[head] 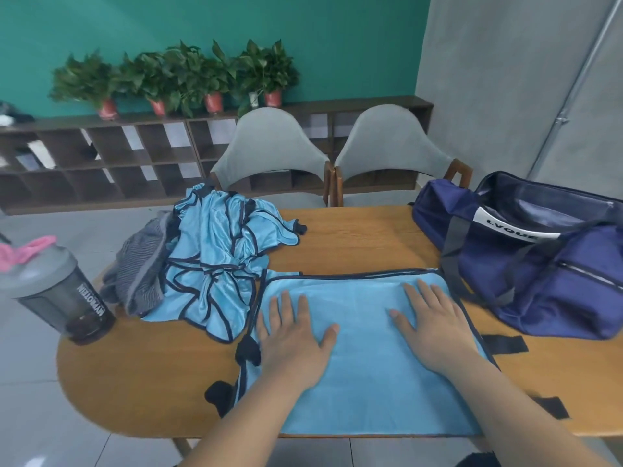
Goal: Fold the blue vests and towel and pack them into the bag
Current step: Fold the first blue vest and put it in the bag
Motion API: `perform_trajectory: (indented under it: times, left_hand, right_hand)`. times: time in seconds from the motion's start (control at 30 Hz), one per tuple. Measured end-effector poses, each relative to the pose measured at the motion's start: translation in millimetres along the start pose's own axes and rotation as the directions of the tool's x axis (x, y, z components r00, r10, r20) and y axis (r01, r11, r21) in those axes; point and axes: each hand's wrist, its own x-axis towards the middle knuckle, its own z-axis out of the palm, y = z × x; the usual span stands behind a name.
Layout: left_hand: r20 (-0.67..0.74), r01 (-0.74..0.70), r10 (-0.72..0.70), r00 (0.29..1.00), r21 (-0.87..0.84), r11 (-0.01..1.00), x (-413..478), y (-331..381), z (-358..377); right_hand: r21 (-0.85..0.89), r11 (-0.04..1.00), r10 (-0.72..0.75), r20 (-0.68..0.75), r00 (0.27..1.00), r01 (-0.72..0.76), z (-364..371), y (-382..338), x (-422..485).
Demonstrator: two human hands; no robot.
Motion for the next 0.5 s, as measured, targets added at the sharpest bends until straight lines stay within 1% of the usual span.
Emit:
perform_trajectory:
  times: [0.03, 0.1, 0.17, 0.2, 0.27, 0.33, 0.37, 0.43, 0.5]
  left_hand:
    - [-0.026, 0.018, -0.018, 1.0, 0.02, 1.0, -6, -1, 0]
    - [-0.128, 0.049, -0.037, 0.991, 0.087, 0.995, -9, -3, -6]
    - [-0.212, 0.044, -0.021, 0.977, 0.105, 0.994, 0, -6, -11]
    - [-0.208, 0.023, -0.001, 0.978, 0.105, 0.994, 6, -9, -13]
    - [-0.136, -0.026, 0.036, 0.99, 0.077, 0.997, 18, -15, -13]
    - [-0.044, -0.051, 0.052, 0.998, 0.039, 0.998, 27, -22, -13]
    - [-0.023, -0.055, 0.056, 0.998, 0.036, 0.998, 30, -24, -14]
    - [-0.008, -0.055, 0.056, 0.998, 0.054, 0.997, 36, -26, -15]
    - [-0.023, -0.061, 0.062, 0.998, 0.031, 0.998, 35, -22, -20]
  right_hand:
    - [-0.003, 1.0, -0.008, -0.014, 1.0, 0.008, 0, 4, -7]
    - [-0.004, 1.0, -0.015, -0.05, 0.999, 0.015, 0, 11, -11]
    - [0.013, 1.0, 0.013, -0.116, 0.993, -0.011, -2, 16, -5]
    - [0.023, 0.999, 0.042, -0.139, 0.989, -0.039, -3, 16, 0]
    - [-0.026, 0.997, 0.074, -0.127, 0.989, -0.078, -4, 16, 8]
    - [-0.105, 0.991, 0.071, -0.07, 0.995, -0.078, -2, 15, 13]
    - [-0.116, 0.991, 0.07, -0.04, 0.997, -0.074, -3, 15, 15]
    - [-0.101, 0.992, 0.074, 0.016, 0.997, -0.072, -7, 13, 18]
    - [-0.093, 0.993, 0.077, 0.049, 0.996, -0.072, -11, 6, 19]
